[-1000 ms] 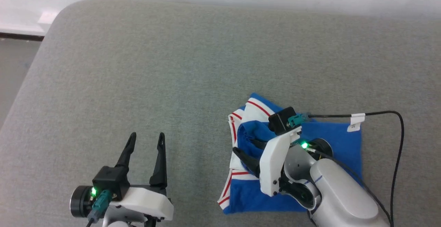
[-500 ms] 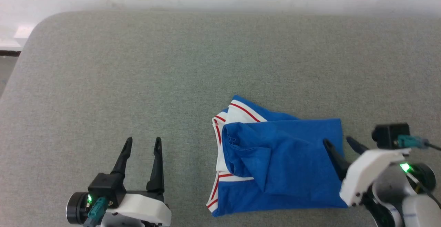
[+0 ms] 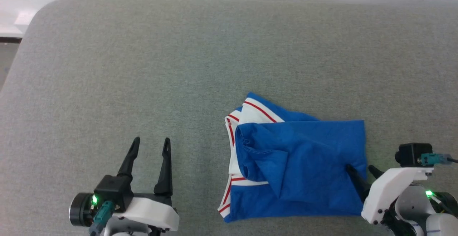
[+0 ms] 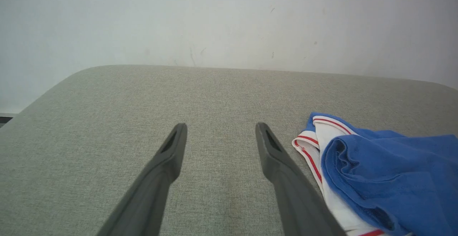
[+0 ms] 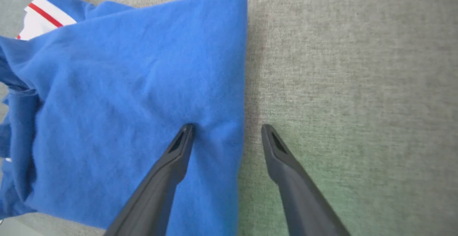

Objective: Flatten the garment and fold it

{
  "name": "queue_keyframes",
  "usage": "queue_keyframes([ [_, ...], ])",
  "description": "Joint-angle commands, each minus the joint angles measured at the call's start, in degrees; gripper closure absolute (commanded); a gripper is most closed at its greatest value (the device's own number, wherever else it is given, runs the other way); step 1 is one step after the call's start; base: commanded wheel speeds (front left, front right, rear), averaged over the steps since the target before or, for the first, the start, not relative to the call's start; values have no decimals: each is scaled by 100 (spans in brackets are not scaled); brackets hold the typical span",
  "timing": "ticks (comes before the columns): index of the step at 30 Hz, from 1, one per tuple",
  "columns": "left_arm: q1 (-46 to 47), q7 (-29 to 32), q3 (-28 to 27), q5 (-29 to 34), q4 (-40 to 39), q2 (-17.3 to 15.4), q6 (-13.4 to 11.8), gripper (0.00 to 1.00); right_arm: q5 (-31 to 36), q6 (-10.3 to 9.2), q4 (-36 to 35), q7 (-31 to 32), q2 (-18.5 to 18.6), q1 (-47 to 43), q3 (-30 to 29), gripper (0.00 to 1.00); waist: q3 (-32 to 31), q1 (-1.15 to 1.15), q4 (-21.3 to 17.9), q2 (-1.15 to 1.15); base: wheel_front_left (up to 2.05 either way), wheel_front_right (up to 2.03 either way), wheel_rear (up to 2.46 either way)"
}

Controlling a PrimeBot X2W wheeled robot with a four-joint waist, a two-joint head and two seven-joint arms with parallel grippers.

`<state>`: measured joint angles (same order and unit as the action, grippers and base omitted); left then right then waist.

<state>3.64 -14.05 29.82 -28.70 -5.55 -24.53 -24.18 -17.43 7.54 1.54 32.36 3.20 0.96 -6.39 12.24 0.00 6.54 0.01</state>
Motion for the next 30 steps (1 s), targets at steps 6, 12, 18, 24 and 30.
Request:
queue_keyframes([
  [6,188,80,49,98,-95,-81,35,0,-294,-5,542,74,-30,403,184,100,56,0,137,-1,0,0,0],
  [12,210,131,94,112,-139,-79,15,0,-323,-5,875,-114,-31,635,145,100,-22,0,68,-1,0,0,0],
  [18,183,181,111,161,-268,-141,-49,0,-120,-5,877,-218,25,809,313,100,-99,0,-243,-1,0,0,0],
  [24,262,300,126,218,-395,-213,-90,0,4,-5,850,-185,347,1136,654,100,-130,0,-696,-1,0,0,0],
  [30,295,363,103,258,-490,-284,-141,0,18,-5,897,-200,643,1531,988,100,-152,0,-1144,-1,0,0,0],
])
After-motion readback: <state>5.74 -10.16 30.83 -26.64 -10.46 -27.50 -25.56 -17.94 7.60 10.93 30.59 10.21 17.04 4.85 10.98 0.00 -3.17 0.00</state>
